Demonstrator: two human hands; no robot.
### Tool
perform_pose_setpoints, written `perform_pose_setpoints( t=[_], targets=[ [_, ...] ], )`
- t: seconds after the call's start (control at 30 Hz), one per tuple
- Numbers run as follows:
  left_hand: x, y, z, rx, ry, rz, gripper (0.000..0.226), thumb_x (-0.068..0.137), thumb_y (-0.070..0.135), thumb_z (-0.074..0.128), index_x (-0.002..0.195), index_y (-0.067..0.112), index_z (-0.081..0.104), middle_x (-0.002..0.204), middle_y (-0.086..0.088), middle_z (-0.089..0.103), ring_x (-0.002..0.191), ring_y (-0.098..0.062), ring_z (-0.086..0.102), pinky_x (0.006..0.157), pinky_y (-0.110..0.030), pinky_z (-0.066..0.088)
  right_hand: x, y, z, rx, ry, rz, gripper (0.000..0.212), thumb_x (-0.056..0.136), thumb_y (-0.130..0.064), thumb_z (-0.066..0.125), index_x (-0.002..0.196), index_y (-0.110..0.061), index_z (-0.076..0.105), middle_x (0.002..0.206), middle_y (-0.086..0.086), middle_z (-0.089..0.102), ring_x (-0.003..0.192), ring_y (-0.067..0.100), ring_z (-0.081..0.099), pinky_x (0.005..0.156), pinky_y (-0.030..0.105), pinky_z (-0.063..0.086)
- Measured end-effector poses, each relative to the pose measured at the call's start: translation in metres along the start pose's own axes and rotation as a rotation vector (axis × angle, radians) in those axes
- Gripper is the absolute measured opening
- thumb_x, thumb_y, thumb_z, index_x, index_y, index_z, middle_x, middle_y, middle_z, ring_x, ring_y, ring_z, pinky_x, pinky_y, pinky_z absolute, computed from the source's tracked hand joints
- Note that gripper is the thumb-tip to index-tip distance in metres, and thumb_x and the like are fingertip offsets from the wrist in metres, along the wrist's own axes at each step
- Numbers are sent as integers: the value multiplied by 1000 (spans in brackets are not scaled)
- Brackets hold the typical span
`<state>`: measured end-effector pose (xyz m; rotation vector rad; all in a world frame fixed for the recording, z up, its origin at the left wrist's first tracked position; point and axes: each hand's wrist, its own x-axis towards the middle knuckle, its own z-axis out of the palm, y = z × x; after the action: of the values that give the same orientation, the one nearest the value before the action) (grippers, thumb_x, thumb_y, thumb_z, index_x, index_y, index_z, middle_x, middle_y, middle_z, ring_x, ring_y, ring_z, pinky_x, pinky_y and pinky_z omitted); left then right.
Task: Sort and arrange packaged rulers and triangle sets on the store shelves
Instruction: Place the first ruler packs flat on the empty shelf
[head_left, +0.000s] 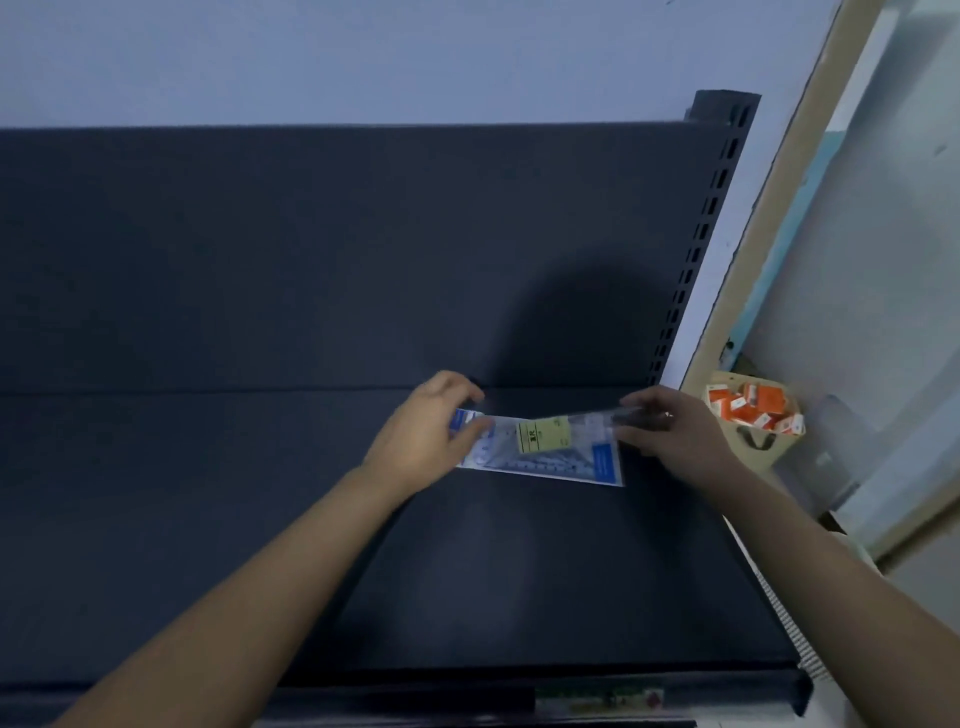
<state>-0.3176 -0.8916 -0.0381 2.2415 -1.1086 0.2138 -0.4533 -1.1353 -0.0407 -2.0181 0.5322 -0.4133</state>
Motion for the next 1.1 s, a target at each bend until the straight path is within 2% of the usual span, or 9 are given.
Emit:
perform_pose_setpoints(
  t=[0.2, 0.27, 0.37, 0.47, 0.67, 0.73, 0.8, 0.9, 1.1],
  targets=[
    [-13, 29, 7, 334, -94, 705, 24, 92, 30, 58, 87, 8, 67, 90, -5, 65, 82, -25, 59, 73, -35, 49, 7, 3, -5, 190, 94, 99, 17, 89, 0, 56, 105, -3, 60, 103, 13, 58, 82, 20, 58, 59, 24, 50],
    [-18, 39, 17, 326, -296, 552, 45, 94, 50, 48, 106, 11, 67, 111, -3, 65, 103, -22, 58, 87, -37, 47, 7, -1, -4, 264, 118, 136, 18, 91, 0, 53, 108, 0, 57, 103, 13, 56, 81, 20, 56, 61, 25, 50],
    [-15, 42, 33, 284, -536, 253, 75, 89, 70, 33, 146, 21, 36, 154, 2, 32, 141, -16, 28, 115, -36, 25, 6, -8, 0, 320, 113, 143, 17, 92, 0, 51, 109, 1, 55, 97, 8, 56, 84, 22, 55, 64, 28, 50],
    [-4, 45, 45, 261, -569, 227, 83, 87, 72, 30, 151, 20, 19, 160, 3, 14, 147, -13, 9, 119, -31, 11, 6, -14, 0, 362, 106, 135, 17, 93, 0, 49, 109, 2, 54, 93, 8, 58, 83, 23, 57, 66, 30, 49],
    [14, 56, 61, 231, -553, 206, 85, 89, 69, 32, 152, 14, 17, 160, -2, 14, 147, -15, 7, 118, -32, 8, 6, -16, 0, 428, 108, 187, 18, 91, 1, 50, 107, 0, 56, 89, 9, 56, 73, 20, 51, 63, 29, 44],
    [13, 56, 57, 194, -476, 254, 78, 91, 64, 38, 147, 10, 31, 154, -6, 30, 143, -21, 24, 116, -34, 19, 6, -13, 0, 448, 111, 198, 17, 91, -1, 51, 106, -1, 57, 90, 10, 57, 75, 20, 52, 63, 29, 45],
    [9, 55, 47, 153, -222, 412, 56, 91, 48, 54, 128, 5, 55, 130, -11, 56, 121, -25, 50, 103, -37, 40, 6, -10, 1, 421, 119, 204, 15, 91, -3, 51, 103, -3, 60, 89, 10, 58, 75, 21, 54, 64, 29, 46],
    [5, 45, 25, 179, 135, 500, 36, 80, 20, 67, 111, 3, 63, 111, -11, 63, 101, -27, 59, 87, -35, 46, 11, -13, 7, 405, 116, 199, 13, 89, -1, 52, 91, -8, 62, 81, 9, 56, 66, 19, 52, 56, 30, 42],
    [-17, -17, -32, 458, -17, 184, 50, 84, 31, 64, 130, 12, 54, 129, -3, 57, 118, -23, 53, 103, -33, 29, 8, -31, 63, 496, -91, 197, 16, 89, 2, 51, 83, -9, 60, 73, 7, 54, 55, 17, 51, 48, 26, 42]
  ],
)
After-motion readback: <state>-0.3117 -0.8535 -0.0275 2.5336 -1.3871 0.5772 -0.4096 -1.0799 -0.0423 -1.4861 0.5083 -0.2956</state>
